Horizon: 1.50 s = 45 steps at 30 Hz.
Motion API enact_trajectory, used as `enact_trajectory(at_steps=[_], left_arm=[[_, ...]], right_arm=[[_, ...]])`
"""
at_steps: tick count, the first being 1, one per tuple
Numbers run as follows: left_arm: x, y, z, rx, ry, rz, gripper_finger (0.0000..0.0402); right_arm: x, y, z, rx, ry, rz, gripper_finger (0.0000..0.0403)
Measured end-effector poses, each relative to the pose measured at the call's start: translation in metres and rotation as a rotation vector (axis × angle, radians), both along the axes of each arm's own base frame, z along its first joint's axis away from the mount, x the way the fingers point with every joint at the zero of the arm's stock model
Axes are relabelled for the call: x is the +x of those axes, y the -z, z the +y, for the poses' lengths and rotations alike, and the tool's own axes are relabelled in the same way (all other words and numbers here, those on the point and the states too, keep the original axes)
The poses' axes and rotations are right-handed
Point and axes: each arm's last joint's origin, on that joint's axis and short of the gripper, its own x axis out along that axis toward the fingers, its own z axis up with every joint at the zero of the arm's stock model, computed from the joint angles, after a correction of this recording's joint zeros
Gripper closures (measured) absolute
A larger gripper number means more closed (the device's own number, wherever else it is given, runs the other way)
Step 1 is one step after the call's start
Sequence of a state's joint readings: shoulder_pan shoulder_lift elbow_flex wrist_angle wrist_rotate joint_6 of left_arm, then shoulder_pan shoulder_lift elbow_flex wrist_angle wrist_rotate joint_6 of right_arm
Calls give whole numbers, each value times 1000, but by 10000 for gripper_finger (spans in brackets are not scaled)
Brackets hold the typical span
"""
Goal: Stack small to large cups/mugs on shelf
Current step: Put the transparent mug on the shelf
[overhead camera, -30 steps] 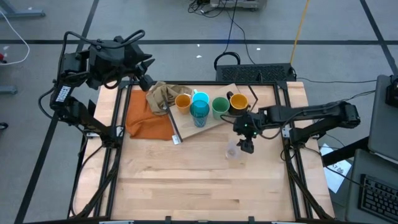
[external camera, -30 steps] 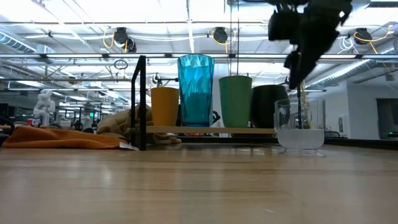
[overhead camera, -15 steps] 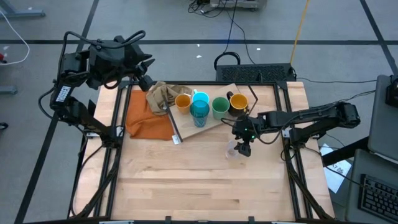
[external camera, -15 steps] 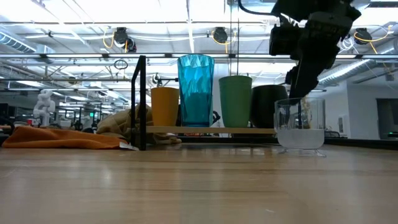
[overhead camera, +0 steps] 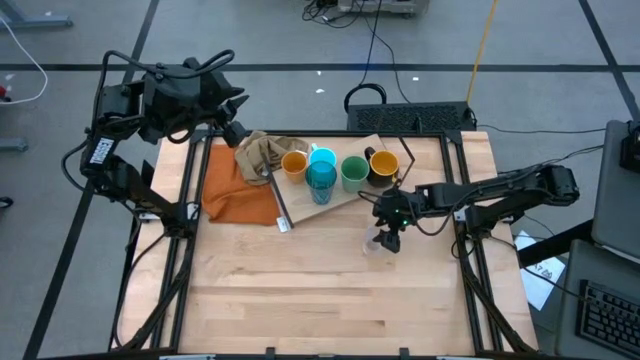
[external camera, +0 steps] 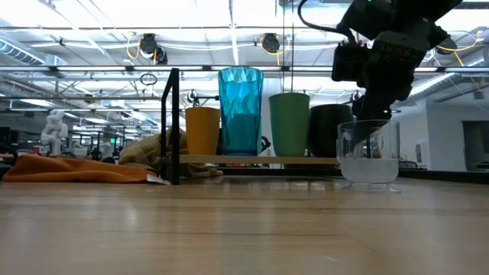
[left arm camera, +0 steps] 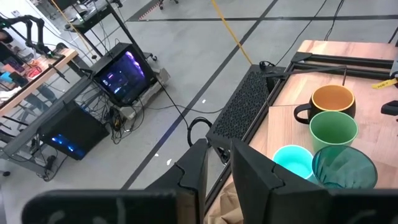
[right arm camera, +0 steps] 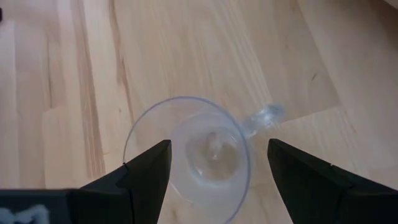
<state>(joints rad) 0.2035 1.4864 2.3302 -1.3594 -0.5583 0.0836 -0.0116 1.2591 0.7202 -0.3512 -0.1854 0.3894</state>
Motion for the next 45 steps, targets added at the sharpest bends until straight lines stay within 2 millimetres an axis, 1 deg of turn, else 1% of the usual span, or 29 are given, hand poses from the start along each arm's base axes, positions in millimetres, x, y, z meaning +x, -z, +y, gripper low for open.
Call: enact_trajectory(at_steps=[5,9,14,18,22,33,39,40,45], left_arm=[[0,0,0,0,0,0,330],[0,0,0,-2,-1,-2,330],[0,0,0,-4,-3,-4,330],[0,0,0,-4,-3,-3,330],[0,0,0,-2,-2,-1,330],[0,0,0,-1,-2,-1,330],[0,0,1,14,-23,6,330],[-1,0,1,17,-22,9,330],[-1,0,1,24,-19,15,330]], right_arm=[[0,1,0,-14,-15,-2,145],[-2,9,0,-6,-3,37,145],[-3,10,0,-3,3,38,145],[-2,10,0,-1,8,31,156],[-2,10,0,-2,11,32,190],[-2,10,0,1,12,33,306],[-2,10,0,6,13,36,387],[-3,10,0,7,15,39,394],[-5,11,0,31,65,67,400]])
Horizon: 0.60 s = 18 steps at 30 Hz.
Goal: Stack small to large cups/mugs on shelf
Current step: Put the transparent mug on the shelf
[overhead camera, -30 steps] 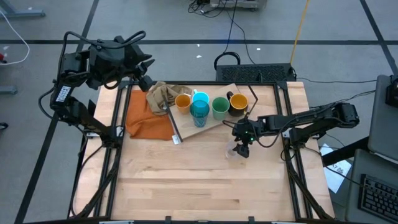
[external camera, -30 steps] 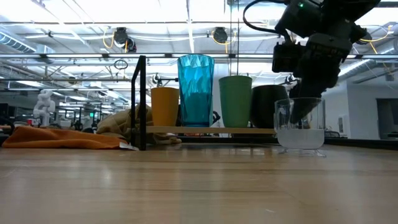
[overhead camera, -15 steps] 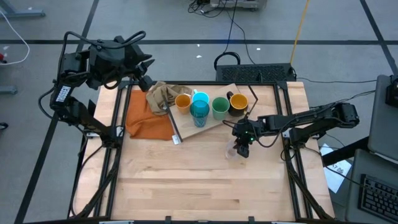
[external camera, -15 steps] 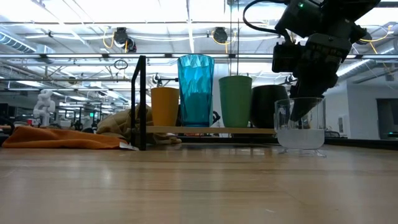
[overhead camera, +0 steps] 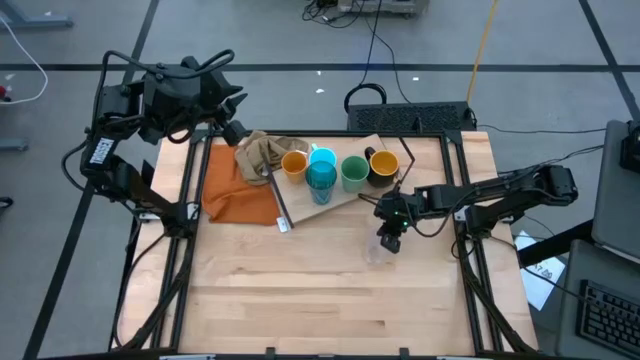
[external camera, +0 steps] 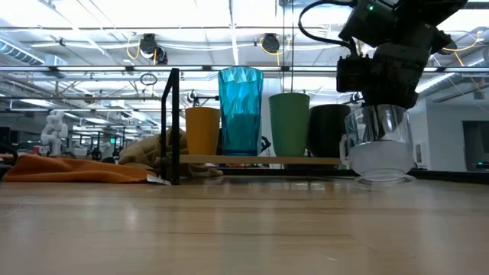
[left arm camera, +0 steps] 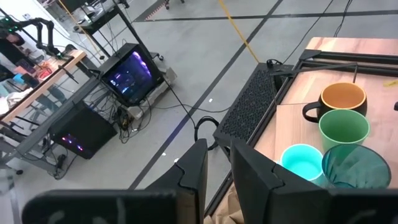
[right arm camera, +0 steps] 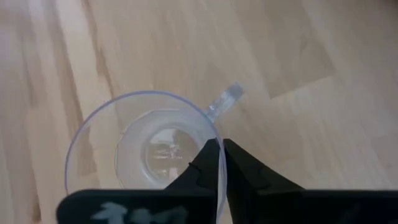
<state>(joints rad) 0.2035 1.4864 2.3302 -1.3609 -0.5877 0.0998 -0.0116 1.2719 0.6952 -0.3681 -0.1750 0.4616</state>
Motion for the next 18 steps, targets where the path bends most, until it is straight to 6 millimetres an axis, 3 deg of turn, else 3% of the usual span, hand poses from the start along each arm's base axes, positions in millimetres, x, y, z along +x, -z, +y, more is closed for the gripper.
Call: enact_trajectory(at_steps=[2,5,13,18], left_arm=[[0,0,0,0,0,1,330],[0,0,0,2,-5,6,330],[-4,-2,0,40,-34,17,330],[-5,-3,0,44,-33,6,330]], right_arm=[[-1,-5,-1,-17,48,-18,401],[2,-32,-2,-48,78,-126,401],[3,-147,-20,-196,214,-463,402],[-2,-212,-47,-331,286,-640,402]])
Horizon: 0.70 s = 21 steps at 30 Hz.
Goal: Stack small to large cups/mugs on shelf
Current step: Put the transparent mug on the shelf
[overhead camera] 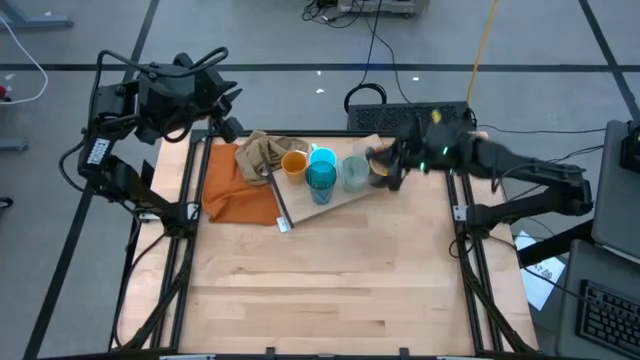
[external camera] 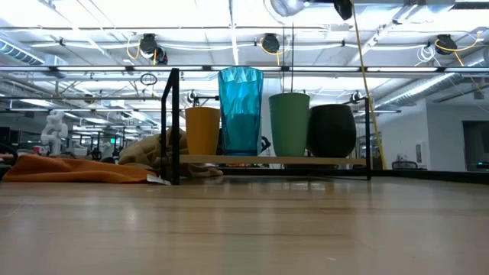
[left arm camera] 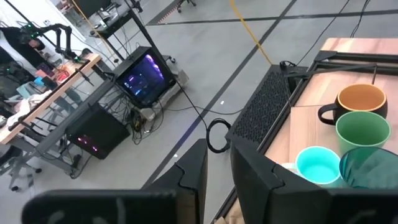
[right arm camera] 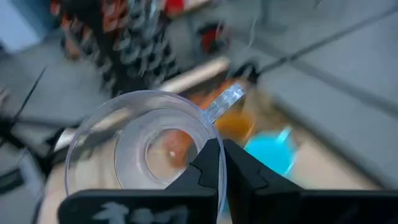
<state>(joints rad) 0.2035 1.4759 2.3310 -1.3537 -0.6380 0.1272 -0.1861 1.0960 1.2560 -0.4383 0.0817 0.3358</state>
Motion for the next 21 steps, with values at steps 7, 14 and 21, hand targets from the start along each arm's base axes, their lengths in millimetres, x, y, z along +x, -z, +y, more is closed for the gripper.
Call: enact_trajectory(at_steps=[7,14,21], left_arm=[[1,-2,0,1,-1,-24,330],[1,-2,0,-18,-13,-47,330],[1,-2,0,-36,-26,-71,330]], right_arm=[[-8,-48,-53,-119,59,27,402],[2,-59,-119,-91,34,188,403],[11,-54,-182,-48,16,289,403]])
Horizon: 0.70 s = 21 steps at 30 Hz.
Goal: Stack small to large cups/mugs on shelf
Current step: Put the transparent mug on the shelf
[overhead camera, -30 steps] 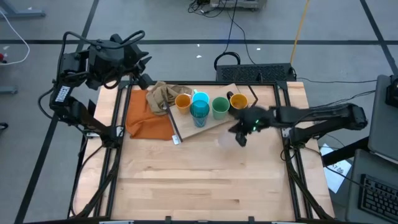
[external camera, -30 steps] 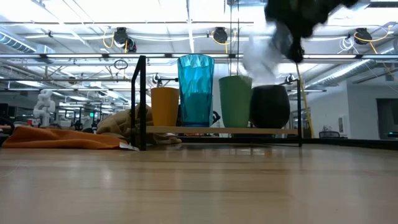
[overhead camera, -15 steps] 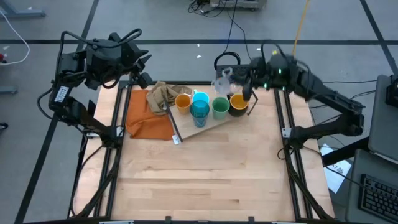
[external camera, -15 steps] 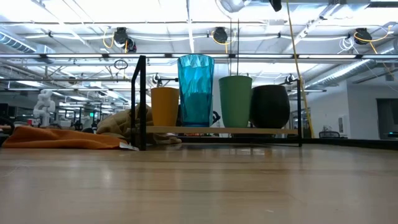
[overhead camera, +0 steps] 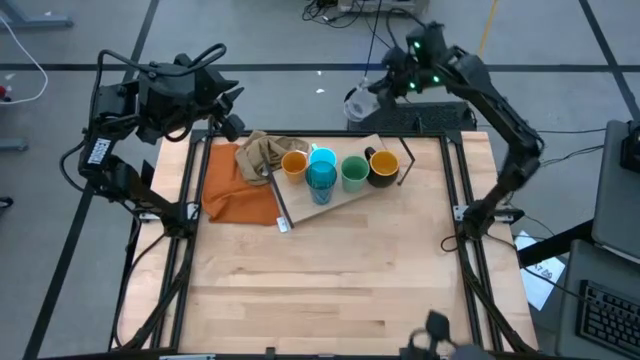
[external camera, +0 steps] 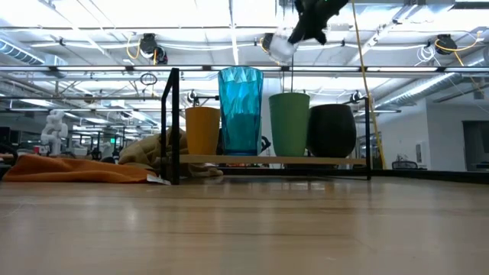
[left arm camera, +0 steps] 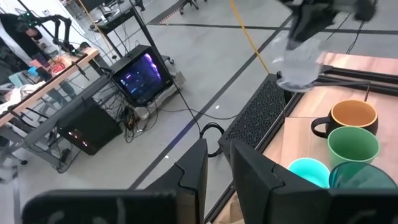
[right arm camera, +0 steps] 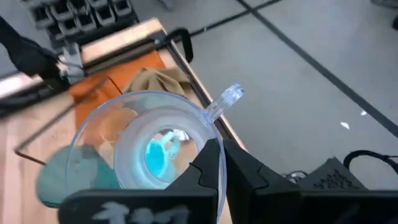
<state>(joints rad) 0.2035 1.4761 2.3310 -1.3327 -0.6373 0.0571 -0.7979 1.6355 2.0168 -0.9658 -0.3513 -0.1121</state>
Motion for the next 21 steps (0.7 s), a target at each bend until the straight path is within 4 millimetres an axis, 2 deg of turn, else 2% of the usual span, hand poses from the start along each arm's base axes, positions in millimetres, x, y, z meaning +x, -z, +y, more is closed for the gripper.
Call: enact_trajectory(at_steps=[7,13,18,21], left_arm=[[0,0,0,-3,-15,-9,330],[0,0,0,1,-22,-7,330],[0,0,0,3,-20,-3,330],[0,0,0,7,-18,3,330]], right_arm=[[8,18,-41,55,14,93,403],[12,31,-56,88,69,125,403],[20,40,-59,99,52,151,403],[28,55,-63,117,58,218,403]])
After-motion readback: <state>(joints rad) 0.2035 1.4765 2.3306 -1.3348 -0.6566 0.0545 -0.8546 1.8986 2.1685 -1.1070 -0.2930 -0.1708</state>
